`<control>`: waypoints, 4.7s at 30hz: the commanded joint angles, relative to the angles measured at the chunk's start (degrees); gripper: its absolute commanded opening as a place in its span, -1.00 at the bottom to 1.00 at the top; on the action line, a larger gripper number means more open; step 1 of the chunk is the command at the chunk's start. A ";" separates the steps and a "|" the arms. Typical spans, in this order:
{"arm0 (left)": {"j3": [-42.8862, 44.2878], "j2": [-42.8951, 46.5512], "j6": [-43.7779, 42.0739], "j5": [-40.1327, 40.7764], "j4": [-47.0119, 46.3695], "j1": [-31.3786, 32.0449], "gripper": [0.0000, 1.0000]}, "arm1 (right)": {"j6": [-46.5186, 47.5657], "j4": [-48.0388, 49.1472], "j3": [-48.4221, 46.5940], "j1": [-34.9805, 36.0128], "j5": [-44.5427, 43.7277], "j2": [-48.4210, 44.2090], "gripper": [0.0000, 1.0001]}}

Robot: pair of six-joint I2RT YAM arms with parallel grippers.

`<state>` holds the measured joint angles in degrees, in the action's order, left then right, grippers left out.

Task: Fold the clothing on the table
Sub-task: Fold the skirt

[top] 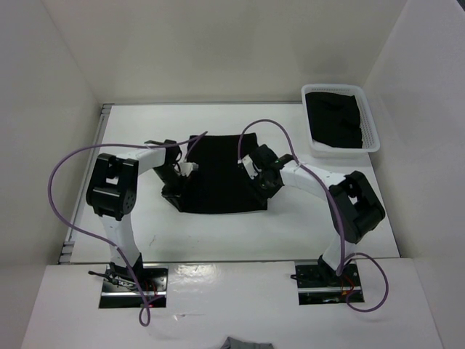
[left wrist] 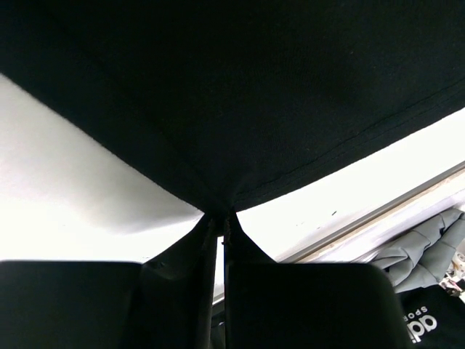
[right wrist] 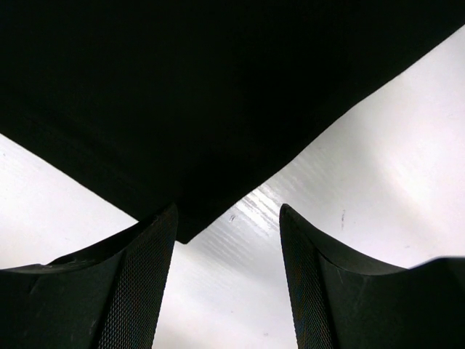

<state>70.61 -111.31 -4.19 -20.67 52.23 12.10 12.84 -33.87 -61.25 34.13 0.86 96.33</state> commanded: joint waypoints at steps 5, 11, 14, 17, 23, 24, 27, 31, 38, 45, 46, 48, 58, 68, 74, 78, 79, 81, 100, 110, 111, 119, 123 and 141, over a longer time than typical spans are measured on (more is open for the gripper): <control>-0.12 0.65 -0.30 -0.25 -1.95 -1.81 -0.89 | -0.80 -3.49 -1.15 0.50 1.33 0.52 0.26; -0.12 0.13 -0.30 -0.78 -2.48 -2.95 -0.89 | -1.33 -2.96 -2.20 -0.12 3.08 1.83 0.26; -0.12 0.12 -0.30 -0.78 -2.48 -2.96 -0.89 | -1.33 -2.96 -2.73 -0.12 4.40 3.41 0.24; -0.12 0.12 -0.30 -1.31 -2.48 -2.96 -0.89 | -1.33 -3.49 -3.43 -0.12 5.90 4.82 0.24; -0.12 0.12 -0.30 -1.83 -2.48 -2.96 -0.91 | -0.80 -4.01 -4.49 -0.12 6.43 6.50 0.12; -0.12 0.12 -0.30 -1.83 -2.48 -3.48 -0.91 | -0.80 -4.54 -4.49 -0.12 6.43 7.02 0.05; -0.12 0.12 -0.30 -1.83 -2.48 -3.48 -0.91 | -0.80 -5.15 -5.02 -0.12 6.43 7.63 -0.10; -0.12 0.12 -0.30 -1.83 -2.48 -3.48 -0.91 | -0.27 -5.77 -5.02 -0.12 6.43 7.64 -0.40; 0.40 0.82 -2.14 -3.50 -1.95 -4.01 -1.00 | 0.78 -7.53 -4.49 -0.12 6.43 4.22 -0.93; 1.55 6.27 -5.04 -4.56 -0.29 -4.01 -1.00 | 1.31 -10.17 -7.56 -0.12 5.29 0.44 -0.97; 2.07 7.41 -5.83 -5.25 0.33 -4.01 -1.00 | 2.01 -11.04 -7.56 -0.12 5.29 0.43 -0.97; 2.60 8.20 -7.23 -6.75 1.72 -4.01 -1.00 | 2.01 -11.66 -8.27 -0.12 5.81 -0.09 -0.97; 6.90 10.06 -9.70 -9.04 5.60 -3.48 -1.00 | 3.95 -13.33 -11.07 -0.12 6.70 -0.09 -0.97; 18.68 3.48 -7.94 -10.88 6.13 -4.01 -1.00 | 6.41 -15.18 -20.04 -2.93 7.22 3.42 -0.95; 24.83 -1.62 -6.81 -11.94 5.52 -4.54 -1.00 | 7.02 -13.95 -25.93 -8.02 7.84 6.84 -0.95; 31.23 -4.97 -6.19 -12.47 5.52 -5.77 -1.00 | 7.55 -13.42 -30.05 -10.57 9.16 9.92 -0.95; 32.65 -6.28 -6.19 -12.47 5.52 -6.38 -1.00 | 7.55 -13.42 -30.93 -11.53 9.68 10.71 -0.97; 35.81 -7.52 -6.19 -12.47 7.18 -7.00 -1.00 | 7.55 -14.03 -33.56 -12.33 10.21 12.91 -0.97; 62.71 -23.51 -2.93 -15.55 8.94 -8.93 -1.00 | 5.53 -15.18 -56.77 -16.55 15.92 30.04 -0.91; 92.24 -40.38 1.29 -15.81 14.39 -9.46 -0.90 | -1.42 -23.07 -87.22 -24.46 19.97 48.93 -0.52; 93.21 -41.00 1.29 -15.81 14.39 -9.46 -0.65 | -2.02 -27.18 -90.93 -25.33 20.49 50.95 -0.39; 96.82 -42.85 2.78 -17.22 13.78 -12.63 0.69 | -4.32 -32.31 -105.39 -27.19 21.90 58.18 0.34; 97.35 -38.30 3.31 -16.69 13.16 -15.08 1.00 | -3.71 -33.89 -105.39 -26.40 22.43 54.06 0.37; 76.89 -1.66 -2.93 -15.38 21.43 -17.99 1.00 | -2.65 -31.63 -80.59 -4.17 6.11 23.08 0.57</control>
<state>150.50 -120.66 -5.06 -37.54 72.25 -6.57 11.60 -68.79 -148.75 28.21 13.45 132.07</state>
